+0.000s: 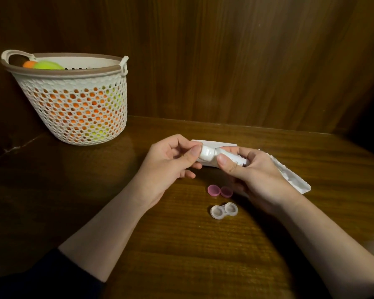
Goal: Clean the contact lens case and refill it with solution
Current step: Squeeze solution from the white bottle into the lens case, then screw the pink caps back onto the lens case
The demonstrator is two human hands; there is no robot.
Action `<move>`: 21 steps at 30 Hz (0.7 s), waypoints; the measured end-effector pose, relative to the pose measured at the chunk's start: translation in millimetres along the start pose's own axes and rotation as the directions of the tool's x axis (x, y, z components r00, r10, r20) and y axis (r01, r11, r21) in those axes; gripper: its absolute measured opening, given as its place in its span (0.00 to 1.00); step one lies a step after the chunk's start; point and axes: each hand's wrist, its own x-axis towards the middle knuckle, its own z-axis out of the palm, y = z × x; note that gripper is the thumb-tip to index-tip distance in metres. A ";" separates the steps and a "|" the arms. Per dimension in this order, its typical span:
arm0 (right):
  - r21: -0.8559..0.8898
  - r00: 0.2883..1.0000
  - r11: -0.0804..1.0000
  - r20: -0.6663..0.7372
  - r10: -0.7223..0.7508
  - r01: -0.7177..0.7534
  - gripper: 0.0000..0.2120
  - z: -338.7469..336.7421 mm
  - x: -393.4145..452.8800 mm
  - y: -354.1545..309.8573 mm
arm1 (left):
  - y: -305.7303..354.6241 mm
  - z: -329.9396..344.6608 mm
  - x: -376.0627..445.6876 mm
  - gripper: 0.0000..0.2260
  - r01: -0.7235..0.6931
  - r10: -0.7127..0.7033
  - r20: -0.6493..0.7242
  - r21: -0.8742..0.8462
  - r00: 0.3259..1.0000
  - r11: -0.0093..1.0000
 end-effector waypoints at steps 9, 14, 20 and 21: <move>-0.253 0.986 0.955 0.110 -0.128 0.153 0.16 0.3 -6.2 -12.6 | 14.0 6.6 -3.4 0.09 -0.016 0.006 -0.089 -0.111 0.996 0.994; -0.641 0.980 0.742 0.120 -0.158 0.198 0.14 -21.3 -25.4 -25.1 | 26.7 39.4 -12.3 0.08 -0.067 0.073 -0.084 0.066 0.994 0.996; -0.542 0.918 0.836 -0.368 -0.147 -0.084 0.26 -79.4 -62.3 -19.3 | 23.0 93.0 -32.6 0.07 -0.046 0.068 -0.101 0.206 0.993 0.977; -0.574 0.873 0.805 -0.458 -0.166 -0.149 0.27 -91.2 -67.3 -15.7 | 21.8 100.2 -35.5 0.08 -0.049 0.075 -0.096 0.245 0.993 0.968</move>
